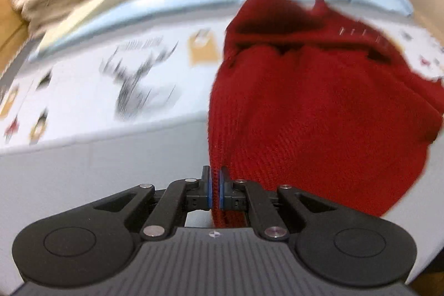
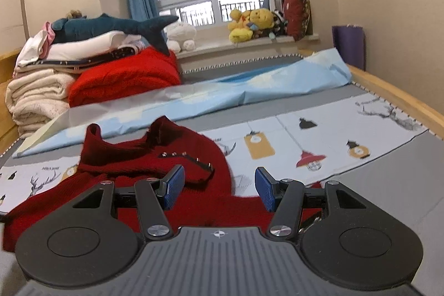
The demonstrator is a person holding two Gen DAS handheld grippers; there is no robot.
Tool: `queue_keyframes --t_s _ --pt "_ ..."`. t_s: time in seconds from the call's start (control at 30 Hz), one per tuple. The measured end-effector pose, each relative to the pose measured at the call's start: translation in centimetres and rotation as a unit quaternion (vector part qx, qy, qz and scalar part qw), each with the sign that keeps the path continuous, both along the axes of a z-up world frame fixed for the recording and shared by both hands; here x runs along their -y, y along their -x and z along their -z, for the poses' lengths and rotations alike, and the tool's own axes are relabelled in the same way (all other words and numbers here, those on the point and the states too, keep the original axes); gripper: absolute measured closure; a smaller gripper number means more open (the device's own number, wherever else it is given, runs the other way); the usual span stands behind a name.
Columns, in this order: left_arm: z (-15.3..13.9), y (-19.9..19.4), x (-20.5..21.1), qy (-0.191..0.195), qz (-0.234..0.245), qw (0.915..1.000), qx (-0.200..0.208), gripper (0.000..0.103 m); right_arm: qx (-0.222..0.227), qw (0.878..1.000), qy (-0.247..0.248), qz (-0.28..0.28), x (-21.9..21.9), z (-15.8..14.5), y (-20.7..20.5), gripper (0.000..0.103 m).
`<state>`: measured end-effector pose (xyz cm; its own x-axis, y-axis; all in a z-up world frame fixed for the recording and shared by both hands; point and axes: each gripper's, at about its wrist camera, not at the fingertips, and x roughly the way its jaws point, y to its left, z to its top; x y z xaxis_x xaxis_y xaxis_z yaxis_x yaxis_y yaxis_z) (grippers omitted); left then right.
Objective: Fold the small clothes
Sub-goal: 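Lift and shake the red sweater with both grippers to spread it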
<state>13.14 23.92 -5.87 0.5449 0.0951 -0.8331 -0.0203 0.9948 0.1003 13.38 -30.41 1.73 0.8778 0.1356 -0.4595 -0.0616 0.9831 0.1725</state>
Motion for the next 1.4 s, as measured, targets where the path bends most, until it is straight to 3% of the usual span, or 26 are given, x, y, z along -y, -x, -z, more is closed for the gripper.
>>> queue_keyframes --t_s 0.1,0.27,0.4,0.47,0.53,0.67,0.7,0.73,0.83,0.87,0.9,1.0,1.07,1.17,1.23,1.33,1.4 --pt "2.6 1.7 -1.5 0.016 -0.02 0.9985 -0.047 0.098 -0.024 1.0 0.006 -0.006 -1.2 0.8 -0.7 0.045" --pt "1.6 2.3 -2.3 0.086 -0.022 0.9953 -0.039 0.095 -0.124 0.991 -0.03 -0.027 -3.4 3.9 -3.1 0.045" --pt "2.3 1.5 -2.2 0.08 -0.013 0.9952 -0.054 0.089 -0.203 0.978 -0.034 -0.038 -6.2 6.7 -5.6 0.045" --pt "2.8 1.5 -2.5 0.088 -0.014 0.9944 -0.058 0.087 -0.231 0.972 -0.026 -0.036 -7.5 8.2 -6.7 0.045" --pt "3.4 1.1 -2.9 0.092 -0.017 0.9938 -0.061 0.079 -0.255 0.966 -0.018 -0.033 -8.7 9.7 -7.9 0.045" --pt "3.7 0.4 -3.2 0.101 -0.026 0.9922 -0.068 0.077 -0.294 0.955 -0.009 -0.037 -10.6 12.4 -9.8 0.045" --pt "3.8 0.2 -3.2 0.102 -0.028 0.9918 -0.071 0.077 -0.299 0.953 -0.004 -0.041 -11.1 13.0 -10.0 0.049" --pt "3.8 0.0 -3.1 0.102 -0.031 0.9916 -0.073 0.077 -0.302 0.952 0.004 -0.048 -11.7 13.4 -10.1 0.066" --pt "4.3 -0.6 -2.7 0.091 -0.034 0.9916 -0.085 0.077 -0.293 0.951 0.035 -0.093 -12.9 13.3 -10.0 0.096" --pt "4.5 -0.8 -2.5 0.085 -0.033 0.9919 -0.089 0.078 -0.288 0.952 0.034 -0.102 -12.7 12.9 -9.8 0.096" --pt "4.6 -1.0 -2.3 0.079 -0.032 0.9923 -0.09 0.087 -0.278 0.955 0.026 -0.103 -12.1 12.1 -9.5 0.097" --pt "4.1 -1.1 -1.3 0.087 -0.013 0.9927 -0.083 0.094 -0.223 0.972 -0.011 -0.08 -8.6 8.2 -7.9 0.098" --pt "3.3 -0.7 0.2 0.11 0.027 0.9911 -0.07 0.095 -0.174 0.982 -0.035 -0.06 -5.3 5.1 -5.6 0.098" --pt "2.6 0.6 3.0 0.085 0.098 0.989 -0.07 0.096 -0.139 0.987 -0.056 -0.049 -0.5 2.5 -1.4 0.098" --pt "3.2 1.4 3.9 0.061 0.123 0.9852 -0.102 0.096 -0.175 0.982 -0.028 -0.064 0.9 3.3 0.3 0.098" --pt "4.2 2.8 3.9 0.014 0.14 0.9783 -0.152 0.097 -0.282 0.954 0.02 -0.102 0.9 7.1 1.0 0.098" --pt "4.1 3.8 3.3 0.007 0.138 0.9757 -0.17 0.097 -0.293 0.945 0.063 -0.132 -0.5 8.3 1.5 0.096"
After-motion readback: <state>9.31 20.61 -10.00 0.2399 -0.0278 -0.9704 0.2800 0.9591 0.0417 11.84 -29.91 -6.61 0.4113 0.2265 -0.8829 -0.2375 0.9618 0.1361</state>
